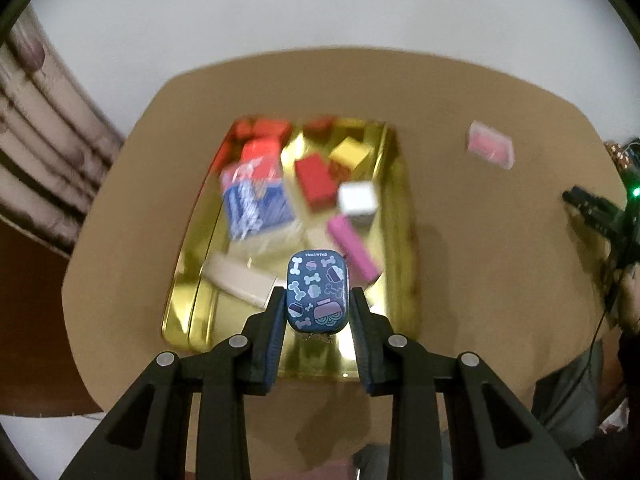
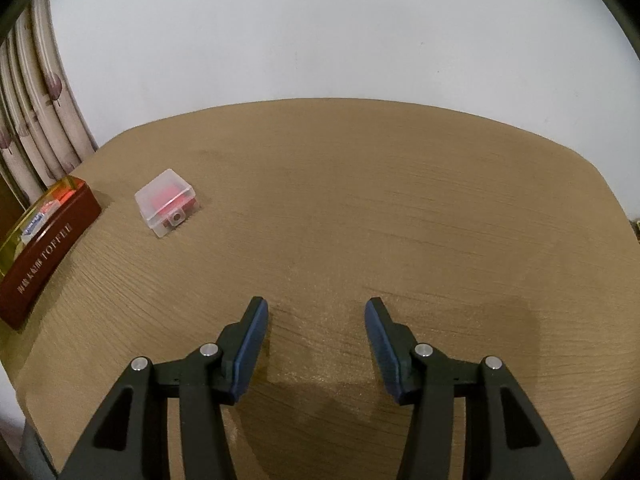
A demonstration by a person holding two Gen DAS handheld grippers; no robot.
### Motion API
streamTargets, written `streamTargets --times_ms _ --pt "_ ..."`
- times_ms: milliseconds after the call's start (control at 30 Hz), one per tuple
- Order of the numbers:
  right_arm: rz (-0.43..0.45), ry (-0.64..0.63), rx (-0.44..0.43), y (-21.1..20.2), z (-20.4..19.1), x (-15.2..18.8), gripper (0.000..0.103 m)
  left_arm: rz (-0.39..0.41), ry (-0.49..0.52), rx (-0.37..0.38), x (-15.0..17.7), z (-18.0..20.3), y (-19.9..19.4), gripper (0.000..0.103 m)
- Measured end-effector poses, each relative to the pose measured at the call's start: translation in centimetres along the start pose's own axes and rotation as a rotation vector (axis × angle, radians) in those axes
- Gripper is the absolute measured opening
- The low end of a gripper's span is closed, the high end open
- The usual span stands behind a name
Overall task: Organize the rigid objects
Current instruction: 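Carry the keychain case into the tin and open the left gripper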
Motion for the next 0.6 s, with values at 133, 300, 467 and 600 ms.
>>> streamTargets --times_ms 133,300,467,600 --pt "-0.015 -0.03 0.033 0.4 -0.5 0.1 0.055 -0.031 -0.006 0.049 1.2 0.4 1.8 0.027" --pt "-0.023 -0.048 0.055 0.7 -1.0 0.0 0.055 -0.056 -0.003 0.079 1.0 0.7 3.3 0.027" --pt "-0.026 -0.056 0.063 0.9 -1.4 -0.1 0.055 -0.075 -0.008 0.084 1.6 0.5 4.2 0.029" --pt "-0.025 -0.054 0.061 1.1 -1.5 0.0 0.055 -0.059 -0.042 0.085 1.7 0.1 3.8 0.052"
Point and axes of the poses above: each gripper's, at about its wrist camera, not at the fingertips, and y roughly the way its jaws point, z to its right, x to its underside, the point moved 4 cm from there along y, roughly the way its jaws point, and after that the axes turned 9 degrees about -x, right-handed, at the moved point
